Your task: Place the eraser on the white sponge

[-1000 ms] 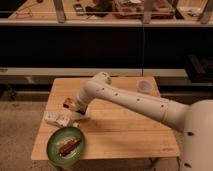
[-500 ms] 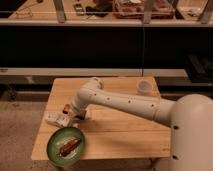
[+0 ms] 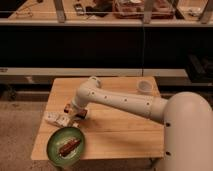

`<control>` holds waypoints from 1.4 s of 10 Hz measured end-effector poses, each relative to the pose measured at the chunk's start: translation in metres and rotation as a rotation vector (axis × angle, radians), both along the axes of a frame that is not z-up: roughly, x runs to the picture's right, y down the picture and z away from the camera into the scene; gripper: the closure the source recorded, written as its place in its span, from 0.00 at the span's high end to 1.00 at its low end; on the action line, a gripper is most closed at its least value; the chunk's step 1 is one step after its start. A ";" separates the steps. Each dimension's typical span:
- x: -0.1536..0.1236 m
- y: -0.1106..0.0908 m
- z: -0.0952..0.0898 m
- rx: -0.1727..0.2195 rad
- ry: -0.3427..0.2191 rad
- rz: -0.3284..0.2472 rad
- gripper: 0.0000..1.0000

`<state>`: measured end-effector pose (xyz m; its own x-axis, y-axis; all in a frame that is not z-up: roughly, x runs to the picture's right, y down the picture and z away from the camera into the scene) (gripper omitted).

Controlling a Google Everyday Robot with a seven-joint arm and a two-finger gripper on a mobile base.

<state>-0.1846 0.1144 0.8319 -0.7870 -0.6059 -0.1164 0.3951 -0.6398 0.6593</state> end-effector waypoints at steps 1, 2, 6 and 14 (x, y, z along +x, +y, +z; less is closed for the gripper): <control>0.003 -0.001 0.003 -0.007 0.004 0.002 0.05; 0.006 0.000 0.006 -0.014 0.011 -0.001 0.05; 0.011 -0.003 0.016 -0.023 0.034 -0.010 0.05; 0.014 -0.002 0.025 -0.057 0.052 -0.025 0.56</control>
